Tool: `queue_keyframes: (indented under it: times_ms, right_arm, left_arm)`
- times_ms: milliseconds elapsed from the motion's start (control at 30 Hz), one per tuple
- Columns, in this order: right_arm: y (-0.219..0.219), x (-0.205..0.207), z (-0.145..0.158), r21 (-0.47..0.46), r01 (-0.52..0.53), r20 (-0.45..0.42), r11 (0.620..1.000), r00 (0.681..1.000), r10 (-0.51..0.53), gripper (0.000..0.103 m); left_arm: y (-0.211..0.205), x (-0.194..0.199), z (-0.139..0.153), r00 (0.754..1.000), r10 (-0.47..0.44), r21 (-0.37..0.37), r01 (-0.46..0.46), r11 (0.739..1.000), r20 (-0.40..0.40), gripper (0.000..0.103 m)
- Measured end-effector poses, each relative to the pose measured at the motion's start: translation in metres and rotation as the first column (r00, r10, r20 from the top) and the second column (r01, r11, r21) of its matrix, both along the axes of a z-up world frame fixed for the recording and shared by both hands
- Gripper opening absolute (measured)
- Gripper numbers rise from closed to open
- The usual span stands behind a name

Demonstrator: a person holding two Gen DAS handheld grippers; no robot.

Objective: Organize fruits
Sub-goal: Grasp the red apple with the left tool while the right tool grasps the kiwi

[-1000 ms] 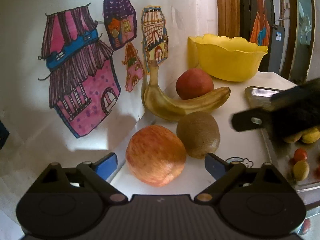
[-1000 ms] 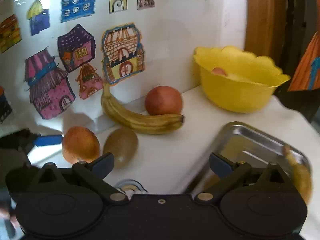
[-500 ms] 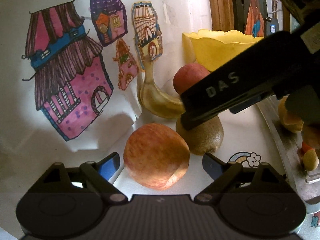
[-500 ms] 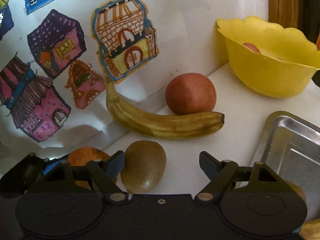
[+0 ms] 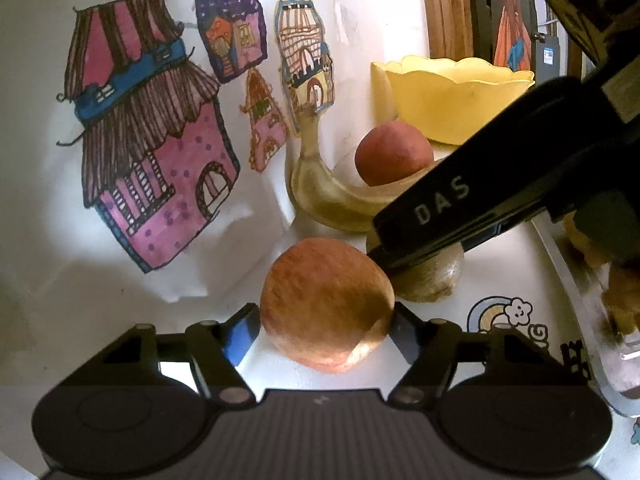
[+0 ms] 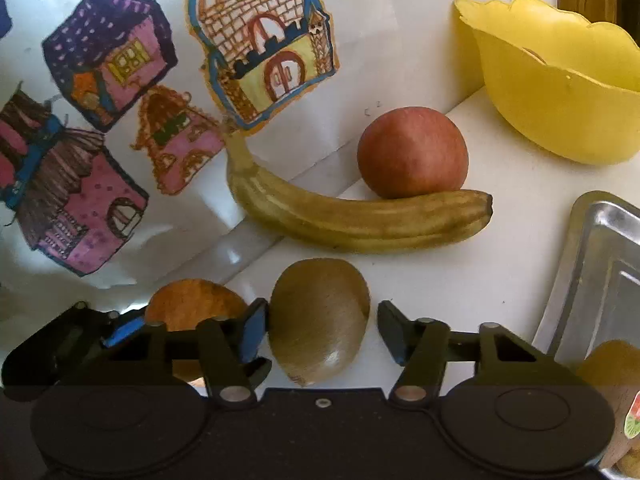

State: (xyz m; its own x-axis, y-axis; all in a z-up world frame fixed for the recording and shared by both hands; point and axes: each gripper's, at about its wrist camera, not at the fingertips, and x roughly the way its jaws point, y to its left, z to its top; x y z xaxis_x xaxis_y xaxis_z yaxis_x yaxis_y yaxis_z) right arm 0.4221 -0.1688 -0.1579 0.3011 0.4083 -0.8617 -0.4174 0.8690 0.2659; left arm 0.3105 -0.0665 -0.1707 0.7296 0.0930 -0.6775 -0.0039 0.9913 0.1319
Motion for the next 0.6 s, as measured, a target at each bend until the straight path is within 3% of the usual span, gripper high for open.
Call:
queue_keyframes:
  times_ms: [600]
  right_arm:
    - [0.005,-0.004,0.000,-0.033,0.005,0.030,0.999,1.000,-0.004,0.057]
  left_arm:
    - [0.001,0.008,-0.002,0.999,-0.040,0.000,0.040,0.999,0.005,0.070]
